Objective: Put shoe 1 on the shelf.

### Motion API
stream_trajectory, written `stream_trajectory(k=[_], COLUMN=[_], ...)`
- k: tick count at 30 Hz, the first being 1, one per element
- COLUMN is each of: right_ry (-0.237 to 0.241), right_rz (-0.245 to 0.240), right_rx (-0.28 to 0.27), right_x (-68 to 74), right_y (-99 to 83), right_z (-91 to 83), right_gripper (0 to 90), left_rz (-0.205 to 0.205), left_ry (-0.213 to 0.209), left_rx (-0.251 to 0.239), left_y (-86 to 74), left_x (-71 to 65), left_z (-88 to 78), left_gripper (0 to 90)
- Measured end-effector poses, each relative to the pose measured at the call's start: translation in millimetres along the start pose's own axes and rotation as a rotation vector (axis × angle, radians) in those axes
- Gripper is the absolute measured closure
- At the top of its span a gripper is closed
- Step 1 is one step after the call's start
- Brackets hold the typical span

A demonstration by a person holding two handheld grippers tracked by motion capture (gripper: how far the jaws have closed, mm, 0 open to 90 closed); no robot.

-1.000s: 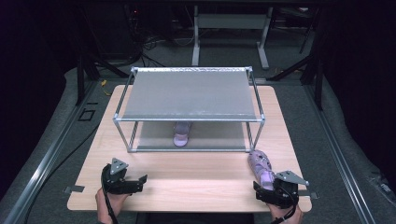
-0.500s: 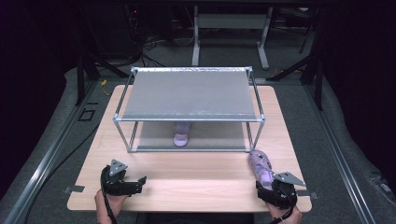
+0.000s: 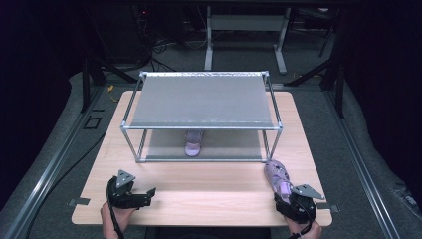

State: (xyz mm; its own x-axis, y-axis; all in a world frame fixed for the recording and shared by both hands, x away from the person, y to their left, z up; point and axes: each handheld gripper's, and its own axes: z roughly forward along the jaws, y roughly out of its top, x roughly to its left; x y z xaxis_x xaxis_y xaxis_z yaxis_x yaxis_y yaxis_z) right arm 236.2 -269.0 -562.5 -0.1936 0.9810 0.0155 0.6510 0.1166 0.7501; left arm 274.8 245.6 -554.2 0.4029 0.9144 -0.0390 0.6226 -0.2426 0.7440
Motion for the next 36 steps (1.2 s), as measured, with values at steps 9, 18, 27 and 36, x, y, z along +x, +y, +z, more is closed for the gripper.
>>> stream_trajectory(k=[9,18,27,36], right_ry=[0.022,0.031,0.052,0.070], right_rz=[-0.033,-0.054,-0.083,-0.110], right_rx=[-0.024,-0.055,-0.070,-0.076], right_x=[-2.4,1.1,9.3,17.5], right_y=[-3.4,1.7,9.8,19.1], right_z=[-8.1,-17.3,-18.9,-18.3], right_gripper=[36.3,36.4,36.4,36.4], left_rz=[0.000,0.016,0.012,0.013], left_ry=[0.013,0.008,0.013,0.008], left_rx=[-0.014,-0.016,-0.025,-0.024], left_y=[3.1,5.1,3.9,3.9], left_x=[1.8,-1.8,-0.3,-1.2], left_z=[-4.6,-3.2,-5.7,-5.1], left_gripper=[0.1,0.1,0.1,0.1])
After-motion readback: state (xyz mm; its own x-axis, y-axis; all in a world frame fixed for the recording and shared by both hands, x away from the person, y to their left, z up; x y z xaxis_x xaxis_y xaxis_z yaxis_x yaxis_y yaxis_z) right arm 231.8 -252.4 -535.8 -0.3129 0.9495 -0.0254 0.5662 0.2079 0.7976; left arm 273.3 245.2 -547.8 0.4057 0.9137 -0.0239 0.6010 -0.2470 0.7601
